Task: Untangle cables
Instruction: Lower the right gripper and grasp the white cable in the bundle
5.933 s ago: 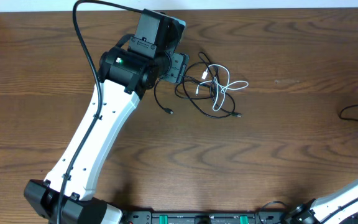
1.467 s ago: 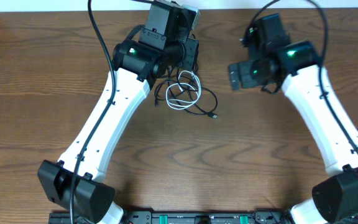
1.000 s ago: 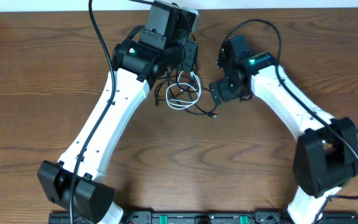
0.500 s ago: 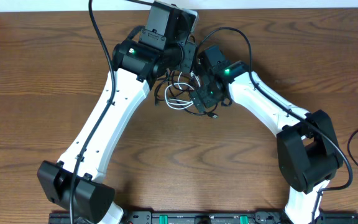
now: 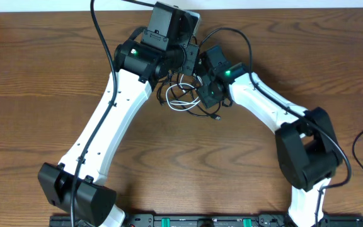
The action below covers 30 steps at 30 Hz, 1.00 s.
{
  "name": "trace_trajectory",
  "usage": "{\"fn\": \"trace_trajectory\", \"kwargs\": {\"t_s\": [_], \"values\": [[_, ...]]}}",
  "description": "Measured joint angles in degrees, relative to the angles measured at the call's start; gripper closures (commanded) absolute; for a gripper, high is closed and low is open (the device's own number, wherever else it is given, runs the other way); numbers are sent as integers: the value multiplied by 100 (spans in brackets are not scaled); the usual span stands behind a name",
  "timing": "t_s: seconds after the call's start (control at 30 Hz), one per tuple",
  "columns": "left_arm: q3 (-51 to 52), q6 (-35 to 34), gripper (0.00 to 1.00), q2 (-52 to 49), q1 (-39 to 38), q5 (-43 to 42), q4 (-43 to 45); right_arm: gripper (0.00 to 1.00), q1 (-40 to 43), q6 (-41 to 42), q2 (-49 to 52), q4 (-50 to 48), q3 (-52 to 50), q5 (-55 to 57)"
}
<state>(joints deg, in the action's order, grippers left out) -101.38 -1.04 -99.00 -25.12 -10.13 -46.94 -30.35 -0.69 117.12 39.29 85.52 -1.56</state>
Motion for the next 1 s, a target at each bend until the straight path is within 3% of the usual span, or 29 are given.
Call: {"fn": "trace_trajectory", "kwargs": {"t_s": [0.2, 0.33, 1.0], "values": [[0, 0, 93, 0, 0, 2, -2, 46, 0, 0, 291, -146, 0, -72], [0, 0, 93, 0, 0, 2, -31, 39, 0, 9, 358, -249, 0, -136], [0, 0, 92, 0, 0, 2, -50, 38, -297, -2, 363, -623, 0, -341]]}}
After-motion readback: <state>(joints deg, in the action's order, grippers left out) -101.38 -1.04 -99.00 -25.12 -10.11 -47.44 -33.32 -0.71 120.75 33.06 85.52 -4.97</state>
